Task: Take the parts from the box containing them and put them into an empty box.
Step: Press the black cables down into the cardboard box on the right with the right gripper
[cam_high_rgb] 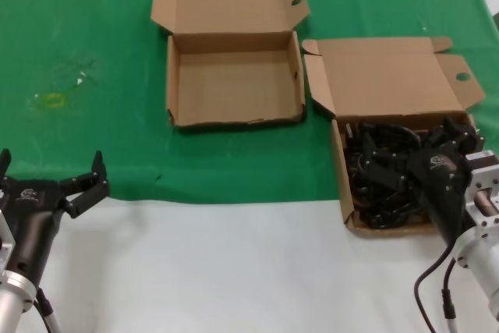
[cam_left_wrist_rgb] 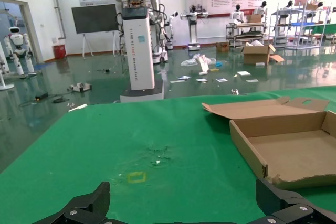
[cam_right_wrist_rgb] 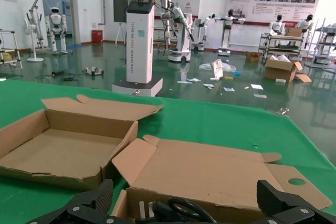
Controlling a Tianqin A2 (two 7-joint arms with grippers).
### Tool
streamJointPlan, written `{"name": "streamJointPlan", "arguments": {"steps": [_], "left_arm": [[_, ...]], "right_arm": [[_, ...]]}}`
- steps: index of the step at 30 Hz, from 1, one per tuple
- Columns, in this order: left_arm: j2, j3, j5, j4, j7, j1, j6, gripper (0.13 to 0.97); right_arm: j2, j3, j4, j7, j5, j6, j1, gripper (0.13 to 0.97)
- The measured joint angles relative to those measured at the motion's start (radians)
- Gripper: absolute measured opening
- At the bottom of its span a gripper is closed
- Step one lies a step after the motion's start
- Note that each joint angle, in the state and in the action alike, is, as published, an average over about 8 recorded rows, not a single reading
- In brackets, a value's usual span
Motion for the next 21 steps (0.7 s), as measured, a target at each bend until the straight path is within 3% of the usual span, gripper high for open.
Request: {"name": "streamJointPlan", "arguments": {"steps": [21], "left_arm": [[0.000, 0.000, 0.000, 0.000, 0.000, 0.000, 0.000, 0.965]], "right_arm": [[0.000, 0.000, 0.000, 0.000, 0.000, 0.000, 0.000, 0.966]]}}
